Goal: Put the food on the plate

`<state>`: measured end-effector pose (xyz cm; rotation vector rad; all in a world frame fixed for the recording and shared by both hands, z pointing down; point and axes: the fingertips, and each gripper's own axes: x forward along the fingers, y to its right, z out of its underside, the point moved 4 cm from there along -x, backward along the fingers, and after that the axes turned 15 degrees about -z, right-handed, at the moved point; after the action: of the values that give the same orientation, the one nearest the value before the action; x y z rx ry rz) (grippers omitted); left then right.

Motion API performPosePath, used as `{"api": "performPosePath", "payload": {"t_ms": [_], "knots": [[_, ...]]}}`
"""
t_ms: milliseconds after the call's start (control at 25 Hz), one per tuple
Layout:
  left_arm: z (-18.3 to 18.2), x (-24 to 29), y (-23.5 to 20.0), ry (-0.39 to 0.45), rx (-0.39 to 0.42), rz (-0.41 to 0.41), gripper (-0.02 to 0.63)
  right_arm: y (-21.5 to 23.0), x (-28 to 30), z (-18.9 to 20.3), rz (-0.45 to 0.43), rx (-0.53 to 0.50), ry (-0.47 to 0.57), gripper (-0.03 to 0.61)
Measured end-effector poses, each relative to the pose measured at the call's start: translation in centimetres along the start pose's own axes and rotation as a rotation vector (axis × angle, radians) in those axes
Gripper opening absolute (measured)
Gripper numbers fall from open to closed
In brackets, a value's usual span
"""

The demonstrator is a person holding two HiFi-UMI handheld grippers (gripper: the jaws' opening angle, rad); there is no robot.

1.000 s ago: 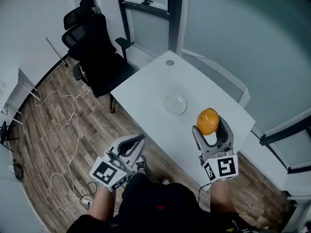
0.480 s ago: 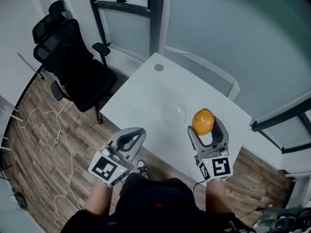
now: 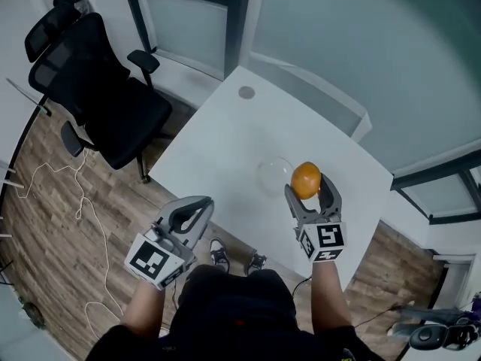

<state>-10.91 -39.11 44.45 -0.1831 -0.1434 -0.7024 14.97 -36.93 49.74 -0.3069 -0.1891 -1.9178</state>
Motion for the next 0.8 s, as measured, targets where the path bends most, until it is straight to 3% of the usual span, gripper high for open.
{"api": "performPosePath", "payload": {"t_ms": [160,440,800], "knots": [[1.0,0.5,-0.4,-0.029,-0.009,-0.021,0.035,1.4,4.5,5.8,-0.02,0.065,-0.117,0.372],[2.7,1.3,1.0,-0.092,-0.034,-0.044,0.034,2.4,9.3,12.6,-0.086,0.102,-0.258,0.371],[4.0,1.8,1.0,-0.122,-0.044,-0.075,0.035,3.3,12.8,17.1,-0.137,0.097,-0.413,0.373]]}}
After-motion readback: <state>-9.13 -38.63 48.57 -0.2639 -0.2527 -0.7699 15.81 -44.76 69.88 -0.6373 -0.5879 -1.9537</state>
